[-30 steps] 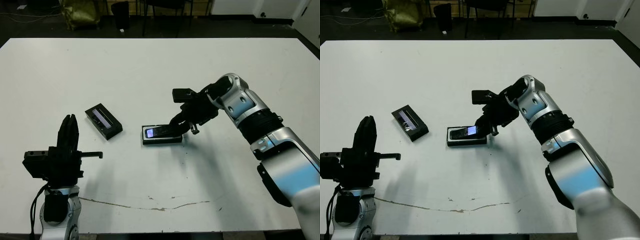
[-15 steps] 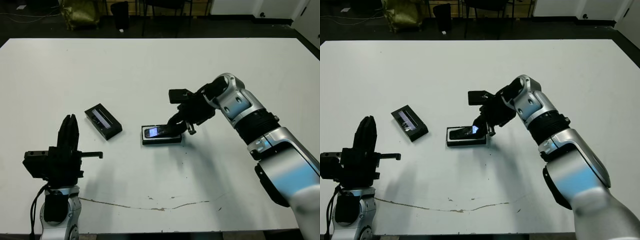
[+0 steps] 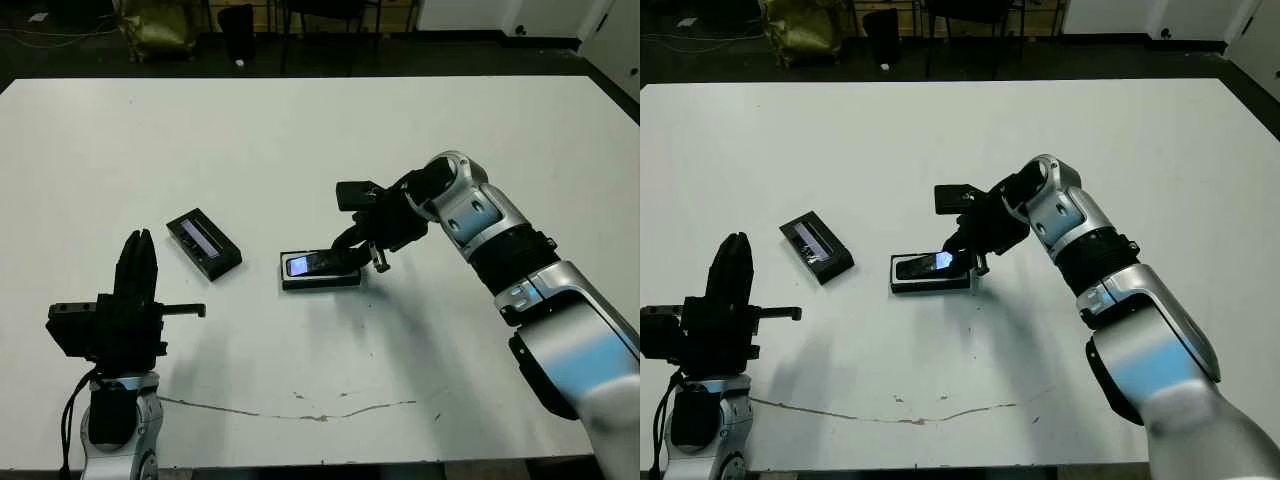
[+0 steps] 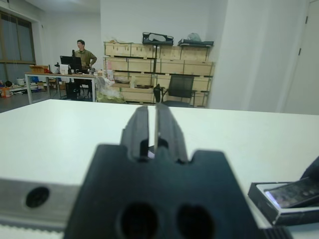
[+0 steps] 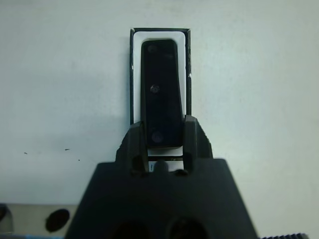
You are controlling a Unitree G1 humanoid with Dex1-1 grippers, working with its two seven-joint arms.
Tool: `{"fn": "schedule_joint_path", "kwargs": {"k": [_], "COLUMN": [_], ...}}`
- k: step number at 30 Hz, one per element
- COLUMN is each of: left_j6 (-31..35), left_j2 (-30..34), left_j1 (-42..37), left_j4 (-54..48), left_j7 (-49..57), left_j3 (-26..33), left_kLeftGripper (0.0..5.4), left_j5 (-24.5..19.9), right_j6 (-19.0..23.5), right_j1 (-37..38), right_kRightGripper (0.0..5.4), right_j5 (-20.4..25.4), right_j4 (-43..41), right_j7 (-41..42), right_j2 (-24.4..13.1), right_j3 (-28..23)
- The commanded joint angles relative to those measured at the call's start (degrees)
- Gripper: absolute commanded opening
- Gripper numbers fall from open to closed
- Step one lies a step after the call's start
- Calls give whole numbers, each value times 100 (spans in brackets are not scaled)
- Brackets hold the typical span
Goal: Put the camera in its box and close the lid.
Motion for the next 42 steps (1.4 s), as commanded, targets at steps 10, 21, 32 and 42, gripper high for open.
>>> {"fn": "schedule_joint_path", "kwargs": {"k": [10,21,32,42], "left_j6": [160,105,201,200], "left_j2": [-27,-22,-47,-19], "left_j1": [93,82,121,124], "left_j4": [-3,52,-37,-42], "left_j7": [9,12,66,40], "left_j3": [-22,-9,-30,-30], "left_kLeftGripper": [0,0,0,0], "left_j5": [-64,-59,-31,-51], "right_j6": [-1027,-974,-978,-609], "right_j1": [-131,-147,-160,-416], "right_kRightGripper": [286,529,539,539], "right_j5": [-91,-67,49,256], "right_j4": [380,503,207,50], "right_j7": [559,699,404,513], "right_j2": [110,107,-20,-156], "right_j3": [342,252,-24,-353]}}
